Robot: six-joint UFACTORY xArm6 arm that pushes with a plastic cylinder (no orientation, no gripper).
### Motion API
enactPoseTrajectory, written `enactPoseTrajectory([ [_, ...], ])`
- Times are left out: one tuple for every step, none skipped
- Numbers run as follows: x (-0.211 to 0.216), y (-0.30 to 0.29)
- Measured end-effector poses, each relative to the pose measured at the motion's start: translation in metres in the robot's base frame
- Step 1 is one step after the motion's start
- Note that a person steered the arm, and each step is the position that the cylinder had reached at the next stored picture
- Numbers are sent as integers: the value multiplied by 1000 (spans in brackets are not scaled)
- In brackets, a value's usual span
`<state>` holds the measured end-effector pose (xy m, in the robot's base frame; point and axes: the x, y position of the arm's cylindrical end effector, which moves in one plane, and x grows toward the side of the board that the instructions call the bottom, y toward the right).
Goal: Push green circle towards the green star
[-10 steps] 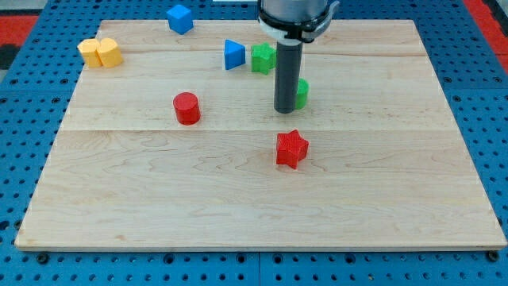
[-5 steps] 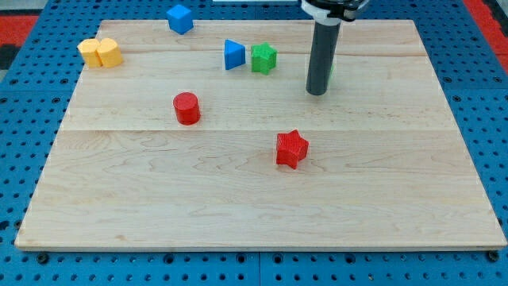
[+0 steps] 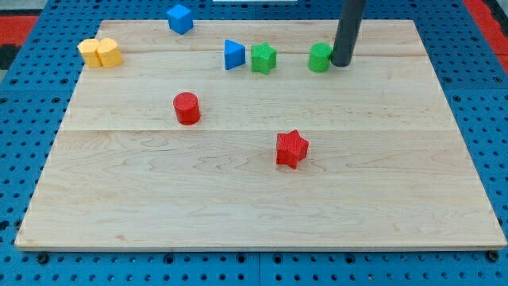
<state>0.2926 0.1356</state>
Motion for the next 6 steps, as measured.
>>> enactPoseTrajectory([
  [0,-23],
  [-1,-18],
  [-29,-3],
  [-58,-14],
  [-56,-40],
  [-44,-73],
])
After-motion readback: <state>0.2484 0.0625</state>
